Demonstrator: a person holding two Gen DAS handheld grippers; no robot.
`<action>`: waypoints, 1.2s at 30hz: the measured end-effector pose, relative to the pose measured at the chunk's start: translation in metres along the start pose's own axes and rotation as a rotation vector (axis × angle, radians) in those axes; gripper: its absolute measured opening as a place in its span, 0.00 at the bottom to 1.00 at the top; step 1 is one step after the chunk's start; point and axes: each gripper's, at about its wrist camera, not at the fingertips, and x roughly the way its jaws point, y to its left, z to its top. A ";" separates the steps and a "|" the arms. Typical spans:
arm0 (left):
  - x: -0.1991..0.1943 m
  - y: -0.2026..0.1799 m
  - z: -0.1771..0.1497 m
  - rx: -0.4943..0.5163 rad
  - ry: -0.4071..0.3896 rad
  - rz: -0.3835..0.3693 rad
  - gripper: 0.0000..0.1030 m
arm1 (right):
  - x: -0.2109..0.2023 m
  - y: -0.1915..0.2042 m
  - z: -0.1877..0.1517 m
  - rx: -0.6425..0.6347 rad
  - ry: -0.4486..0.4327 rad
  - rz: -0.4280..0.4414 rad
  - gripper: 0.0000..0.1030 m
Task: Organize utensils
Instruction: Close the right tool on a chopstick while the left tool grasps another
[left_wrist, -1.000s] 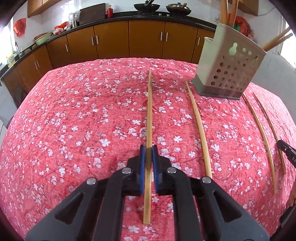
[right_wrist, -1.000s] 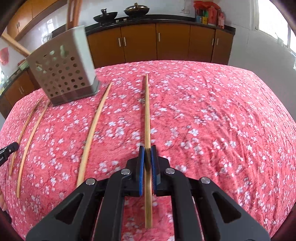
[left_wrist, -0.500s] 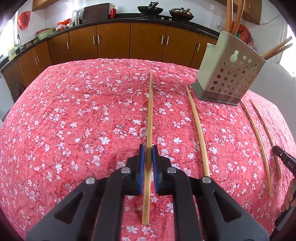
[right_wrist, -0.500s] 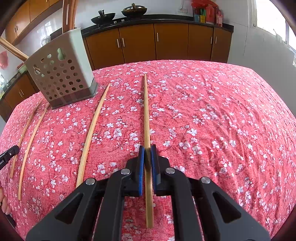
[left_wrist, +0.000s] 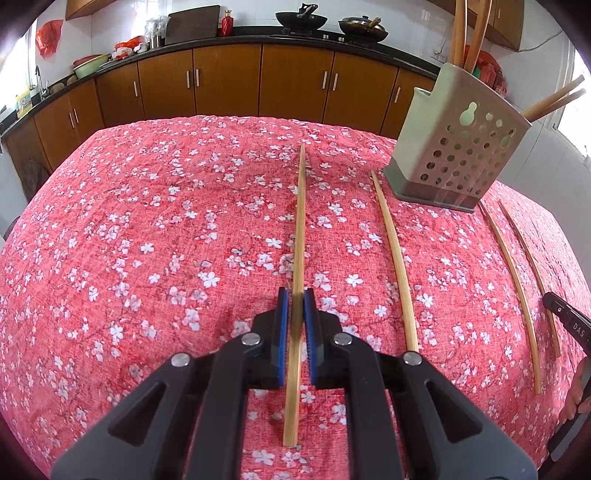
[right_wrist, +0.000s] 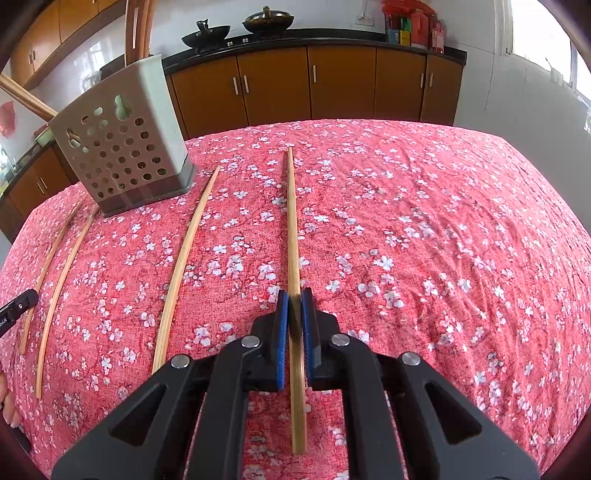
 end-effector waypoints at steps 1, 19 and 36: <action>0.000 0.000 0.000 0.000 0.000 0.000 0.11 | 0.000 0.000 0.000 0.000 0.000 0.000 0.08; -0.003 -0.007 0.000 0.053 0.011 0.020 0.11 | -0.004 0.000 -0.004 -0.012 0.003 0.005 0.08; -0.019 -0.008 -0.006 0.071 0.012 0.023 0.08 | -0.036 -0.013 -0.009 0.035 -0.067 0.042 0.08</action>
